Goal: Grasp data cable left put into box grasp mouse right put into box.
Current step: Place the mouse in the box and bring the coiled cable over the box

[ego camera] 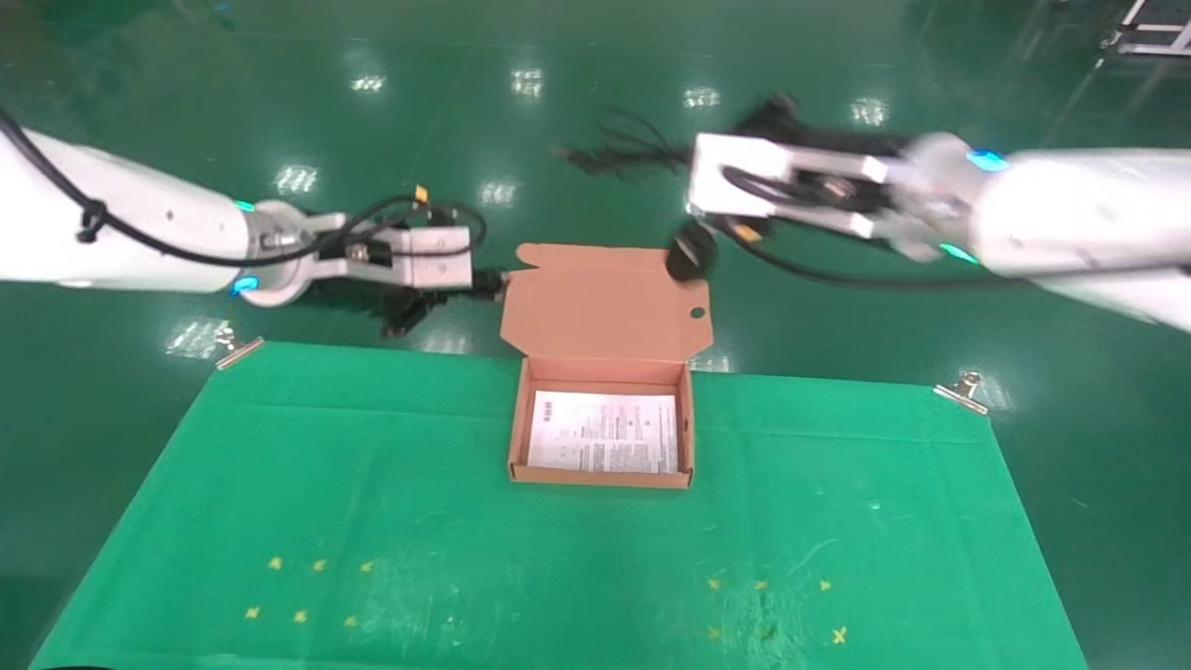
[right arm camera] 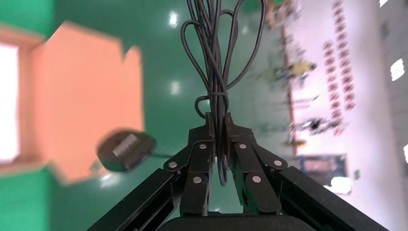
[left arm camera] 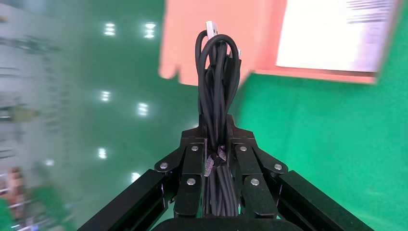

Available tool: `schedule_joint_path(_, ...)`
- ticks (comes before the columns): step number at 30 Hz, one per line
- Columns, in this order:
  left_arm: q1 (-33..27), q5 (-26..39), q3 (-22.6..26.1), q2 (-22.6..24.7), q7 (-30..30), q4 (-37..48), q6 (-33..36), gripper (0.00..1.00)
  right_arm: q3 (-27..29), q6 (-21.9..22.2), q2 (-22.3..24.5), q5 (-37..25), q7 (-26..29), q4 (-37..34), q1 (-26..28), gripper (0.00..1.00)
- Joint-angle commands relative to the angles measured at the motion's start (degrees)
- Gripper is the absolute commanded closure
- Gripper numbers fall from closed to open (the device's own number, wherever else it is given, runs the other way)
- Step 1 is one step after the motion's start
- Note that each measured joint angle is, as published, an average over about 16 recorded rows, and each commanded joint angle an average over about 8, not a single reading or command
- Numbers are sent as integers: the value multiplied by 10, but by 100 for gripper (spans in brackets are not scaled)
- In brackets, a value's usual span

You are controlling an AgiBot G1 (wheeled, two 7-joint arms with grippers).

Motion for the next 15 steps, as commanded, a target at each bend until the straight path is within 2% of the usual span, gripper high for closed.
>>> schedule_joint_path(1, -8, 13, 1, 8, -7, -1, -11, 100, -2, 15, -30, 6, -20, -27, 21, 100)
schedule_joint_path(8, -31, 35, -3, 29, -23, 19, -42, 100, -3, 43, -93, 44, -90, -131, 61, 100)
schedule_joint_path(15, -38, 41, -4, 35, -27, 27, -49, 100, -6, 40, -117, 62, -124, -171, 75, 100)
